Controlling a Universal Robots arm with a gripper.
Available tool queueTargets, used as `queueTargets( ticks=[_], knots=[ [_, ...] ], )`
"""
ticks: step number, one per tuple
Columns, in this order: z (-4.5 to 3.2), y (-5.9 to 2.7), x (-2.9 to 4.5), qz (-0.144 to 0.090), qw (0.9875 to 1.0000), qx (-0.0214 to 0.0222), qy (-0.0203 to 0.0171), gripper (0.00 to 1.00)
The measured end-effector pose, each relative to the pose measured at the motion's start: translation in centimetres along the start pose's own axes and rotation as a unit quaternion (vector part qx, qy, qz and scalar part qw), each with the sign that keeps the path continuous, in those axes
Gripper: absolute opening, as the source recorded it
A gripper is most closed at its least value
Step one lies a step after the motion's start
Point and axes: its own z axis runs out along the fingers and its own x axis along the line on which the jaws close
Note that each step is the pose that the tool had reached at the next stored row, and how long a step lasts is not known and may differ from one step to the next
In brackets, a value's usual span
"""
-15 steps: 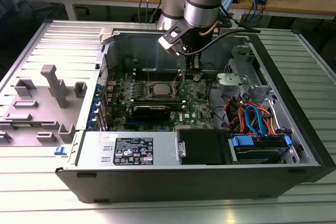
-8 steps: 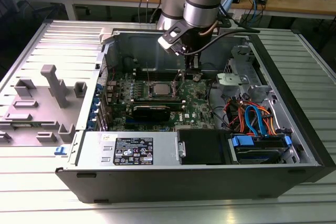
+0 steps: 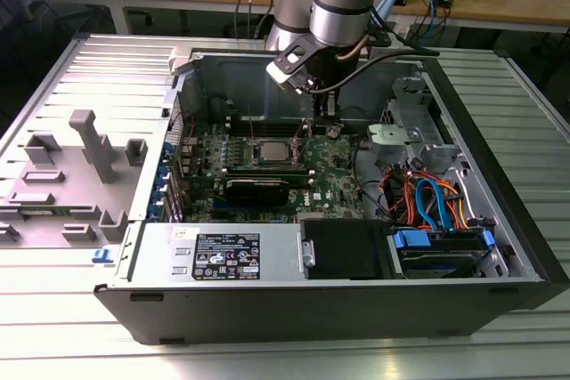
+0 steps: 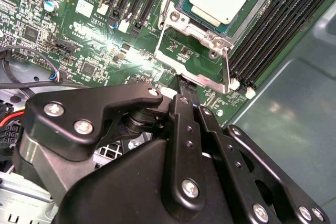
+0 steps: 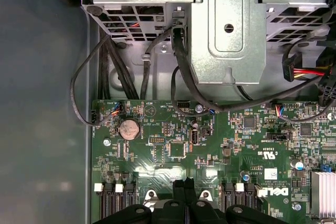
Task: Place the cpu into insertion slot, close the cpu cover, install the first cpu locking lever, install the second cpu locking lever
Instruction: 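Close the cpu cover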
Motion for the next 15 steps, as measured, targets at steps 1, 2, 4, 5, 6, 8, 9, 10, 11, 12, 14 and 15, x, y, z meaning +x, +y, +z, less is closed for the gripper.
queueTargets(
  ticks=[1,2,4,5,6,8,9,10,11,12,14,15],
  knots=[
    [0.0,-0.02,0.0,0.0,1.0,0.0,0.0,0.11],
    [0.0,-0.04,0.0,0.0,1.0,0.0,0.0,0.11],
    [0.0,-0.08,0.0,0.0,1.0,0.0,0.0,0.11],
    [0.0,-0.1,0.0,0.0,1.0,0.0,0.0,0.11],
    [0.0,-0.11,0.0,0.0,1.0,0.0,0.0,0.11],
    [0.0,-0.14,0.0,0.0,1.0,0.0,0.0,0.11],
    [0.0,-0.17,0.0,0.0,1.0,0.0,0.0,0.11],
    [0.0,-0.18,0.0,0.0,1.0,0.0,0.0,0.11],
    [0.0,-0.2,0.0,0.0,1.0,0.0,0.0,0.11],
    [0.0,-0.21,0.0,0.0,1.0,0.0,0.0,0.11],
    [0.0,-0.24,0.0,0.0,1.0,0.0,0.0,0.11],
    [0.0,-0.25,0.0,0.0,1.0,0.0,0.0,0.11]
  ],
)
